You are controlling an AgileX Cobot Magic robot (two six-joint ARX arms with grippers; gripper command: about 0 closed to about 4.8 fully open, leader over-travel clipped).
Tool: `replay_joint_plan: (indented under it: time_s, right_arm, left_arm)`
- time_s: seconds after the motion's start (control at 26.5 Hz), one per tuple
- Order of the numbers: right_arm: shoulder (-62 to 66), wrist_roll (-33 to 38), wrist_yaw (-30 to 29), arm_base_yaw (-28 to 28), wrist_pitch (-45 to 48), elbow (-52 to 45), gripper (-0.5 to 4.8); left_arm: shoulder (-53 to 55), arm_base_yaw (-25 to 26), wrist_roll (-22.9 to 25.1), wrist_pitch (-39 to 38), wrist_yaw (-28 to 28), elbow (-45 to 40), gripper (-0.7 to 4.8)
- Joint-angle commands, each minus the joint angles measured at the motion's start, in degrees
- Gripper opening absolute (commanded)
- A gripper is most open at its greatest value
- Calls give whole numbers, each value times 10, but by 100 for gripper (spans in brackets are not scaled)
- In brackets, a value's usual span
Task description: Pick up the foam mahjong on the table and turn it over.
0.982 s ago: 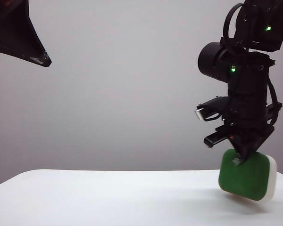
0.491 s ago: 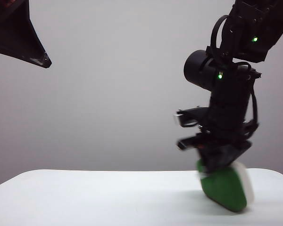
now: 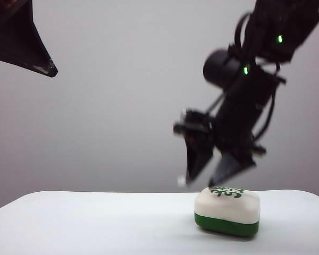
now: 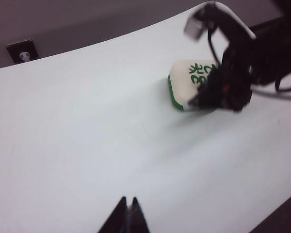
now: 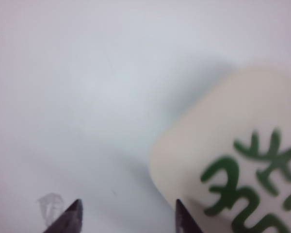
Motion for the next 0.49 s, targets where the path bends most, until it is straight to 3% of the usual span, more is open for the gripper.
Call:
replay_joint_plan:
  time_s: [0.04, 0.15, 0.26, 0.49]
  right_arm:
    - [-39, -8, -3, 1, -49, 33, 234]
    - [-96, -44, 52, 0, -128, 38, 200]
    - [-127, -56, 106, -2, -198, 36, 200]
    - [-189, -55, 110, -3, -224, -3, 198]
  left_arm:
    - [-1, 0, 14, 1, 0, 4, -5]
    - [-1, 1, 18, 14, -3, 4, -6]
    - [-1, 1, 35, 26, -7, 4, -5]
    - [-1, 1, 70, 33, -48, 4, -5]
